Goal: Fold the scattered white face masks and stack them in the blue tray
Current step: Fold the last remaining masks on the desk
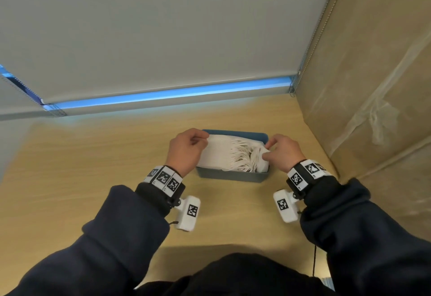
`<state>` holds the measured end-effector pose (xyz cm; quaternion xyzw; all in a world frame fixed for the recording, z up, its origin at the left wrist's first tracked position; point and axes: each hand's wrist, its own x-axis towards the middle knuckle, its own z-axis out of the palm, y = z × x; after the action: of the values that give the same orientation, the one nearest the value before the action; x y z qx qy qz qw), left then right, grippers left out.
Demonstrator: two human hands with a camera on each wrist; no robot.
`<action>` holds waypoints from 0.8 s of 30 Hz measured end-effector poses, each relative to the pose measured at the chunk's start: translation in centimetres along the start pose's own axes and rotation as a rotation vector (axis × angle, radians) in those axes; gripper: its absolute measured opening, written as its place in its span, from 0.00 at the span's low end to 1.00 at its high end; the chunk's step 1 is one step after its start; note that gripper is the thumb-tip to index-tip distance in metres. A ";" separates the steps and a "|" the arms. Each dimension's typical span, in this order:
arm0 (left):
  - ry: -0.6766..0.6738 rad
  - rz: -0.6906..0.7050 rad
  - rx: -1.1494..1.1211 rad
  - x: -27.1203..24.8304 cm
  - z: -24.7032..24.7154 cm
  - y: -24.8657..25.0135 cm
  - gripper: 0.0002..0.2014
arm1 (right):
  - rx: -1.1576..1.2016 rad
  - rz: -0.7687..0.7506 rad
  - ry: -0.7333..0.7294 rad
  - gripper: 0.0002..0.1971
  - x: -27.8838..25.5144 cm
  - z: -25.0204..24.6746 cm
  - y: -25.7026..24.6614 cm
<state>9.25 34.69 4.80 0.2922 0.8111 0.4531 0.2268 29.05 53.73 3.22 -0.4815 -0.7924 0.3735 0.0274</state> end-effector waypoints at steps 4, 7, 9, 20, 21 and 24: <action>0.063 -0.003 0.118 -0.7 -0.8 -1.8 0.14 | 0.184 0.025 -0.005 0.26 -0.6 1.2 0.4; -0.056 -0.200 0.009 -1.3 -0.9 -3.0 0.25 | 0.691 0.218 0.048 0.24 -2.0 3.1 1.2; -0.178 -0.361 -0.235 -1.8 -0.9 -3.1 0.21 | 0.879 0.255 0.014 0.20 -2.7 4.5 1.0; -0.025 -0.382 -0.231 -3.0 -13.1 -9.4 0.20 | 0.987 0.160 -0.272 0.24 -3.6 13.7 -11.4; -0.012 -0.390 -0.234 -3.0 -14.4 -10.1 0.20 | 0.961 0.141 -0.297 0.25 -4.1 14.5 -12.7; -0.011 -0.400 -0.244 -3.2 -18.2 -12.0 0.21 | 0.896 0.097 -0.330 0.25 -5.9 17.1 -15.9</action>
<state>-3.14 16.51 3.52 0.0984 0.7909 0.4922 0.3501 13.49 35.37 2.64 -0.3929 -0.5236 0.7508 0.0885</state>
